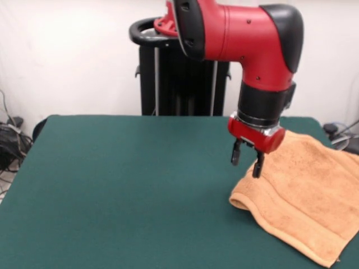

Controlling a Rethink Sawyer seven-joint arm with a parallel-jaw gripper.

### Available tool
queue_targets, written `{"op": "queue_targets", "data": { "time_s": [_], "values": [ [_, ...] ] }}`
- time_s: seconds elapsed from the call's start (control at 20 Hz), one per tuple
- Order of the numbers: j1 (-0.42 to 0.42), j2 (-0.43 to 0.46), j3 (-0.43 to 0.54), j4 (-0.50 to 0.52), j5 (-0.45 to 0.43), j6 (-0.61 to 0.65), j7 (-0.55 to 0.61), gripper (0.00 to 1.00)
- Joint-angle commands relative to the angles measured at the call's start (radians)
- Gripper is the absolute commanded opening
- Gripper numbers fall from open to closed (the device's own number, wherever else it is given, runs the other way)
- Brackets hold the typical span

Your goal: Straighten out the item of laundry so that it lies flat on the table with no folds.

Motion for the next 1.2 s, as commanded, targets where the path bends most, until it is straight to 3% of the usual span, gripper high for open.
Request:
{"op": "queue_targets", "data": {
  "time_s": [0.05,0.85,1.2],
  "values": [
    [0.013,0.047,0.094,-0.004,-0.052,-0.036,-0.033,1.00],
    [0.011,0.107,0.111,0.011,-0.058,-0.164,0.021,1.00],
    [0.071,0.141,0.072,-0.005,-0.022,-0.184,0.063,1.00]
  ]
}}
